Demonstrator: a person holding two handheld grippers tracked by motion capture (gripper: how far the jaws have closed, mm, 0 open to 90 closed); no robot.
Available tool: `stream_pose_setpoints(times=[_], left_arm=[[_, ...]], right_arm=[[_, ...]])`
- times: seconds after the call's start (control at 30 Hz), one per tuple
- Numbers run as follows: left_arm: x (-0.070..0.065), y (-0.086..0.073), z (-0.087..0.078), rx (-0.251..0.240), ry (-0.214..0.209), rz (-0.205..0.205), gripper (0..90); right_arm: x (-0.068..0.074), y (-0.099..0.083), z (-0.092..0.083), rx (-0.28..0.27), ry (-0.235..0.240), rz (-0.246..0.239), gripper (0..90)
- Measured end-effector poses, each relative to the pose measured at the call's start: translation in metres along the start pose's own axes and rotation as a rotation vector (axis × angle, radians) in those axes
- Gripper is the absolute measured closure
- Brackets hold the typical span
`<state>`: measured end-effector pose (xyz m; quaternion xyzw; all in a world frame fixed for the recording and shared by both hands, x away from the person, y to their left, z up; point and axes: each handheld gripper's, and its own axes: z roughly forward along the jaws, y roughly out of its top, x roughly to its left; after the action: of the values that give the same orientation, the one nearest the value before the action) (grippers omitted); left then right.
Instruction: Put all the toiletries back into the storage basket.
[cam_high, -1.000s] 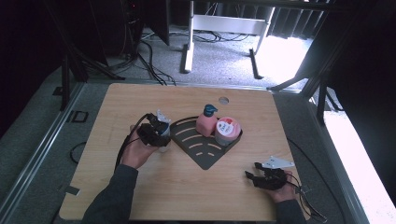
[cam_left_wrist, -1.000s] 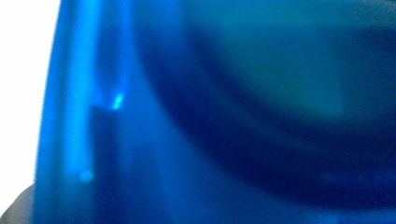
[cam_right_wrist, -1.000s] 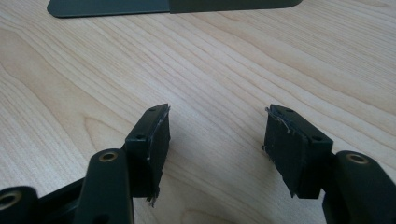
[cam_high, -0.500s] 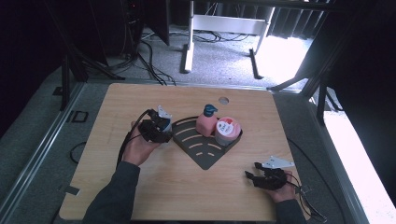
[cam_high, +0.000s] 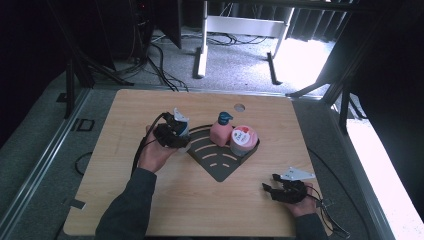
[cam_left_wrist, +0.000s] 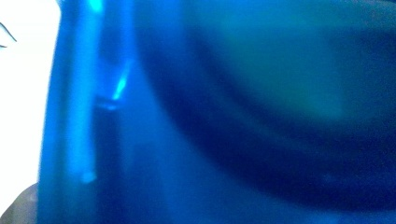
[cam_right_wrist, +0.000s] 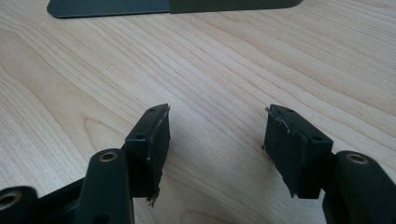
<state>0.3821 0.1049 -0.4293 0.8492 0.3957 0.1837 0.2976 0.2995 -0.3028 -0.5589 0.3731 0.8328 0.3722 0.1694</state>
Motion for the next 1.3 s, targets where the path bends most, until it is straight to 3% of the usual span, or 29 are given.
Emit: stream_pose_setpoints(times=[0.3,0.7,1.3], left_arm=[[-0.005,0.011,0.007,-0.029,0.005,-0.001,54.9],[-0.005,0.021,0.019,-0.033,0.008,0.017,54.9],[-0.002,0.024,0.036,-0.037,0.015,-0.002,54.9]], right_arm=[[0.0,0.0,0.0,0.0,0.0,0.001,40.1],[0.0,0.0,0.0,0.0,0.001,-0.001,40.0],[0.0,0.0,0.0,0.0,0.001,-0.001,39.9]])
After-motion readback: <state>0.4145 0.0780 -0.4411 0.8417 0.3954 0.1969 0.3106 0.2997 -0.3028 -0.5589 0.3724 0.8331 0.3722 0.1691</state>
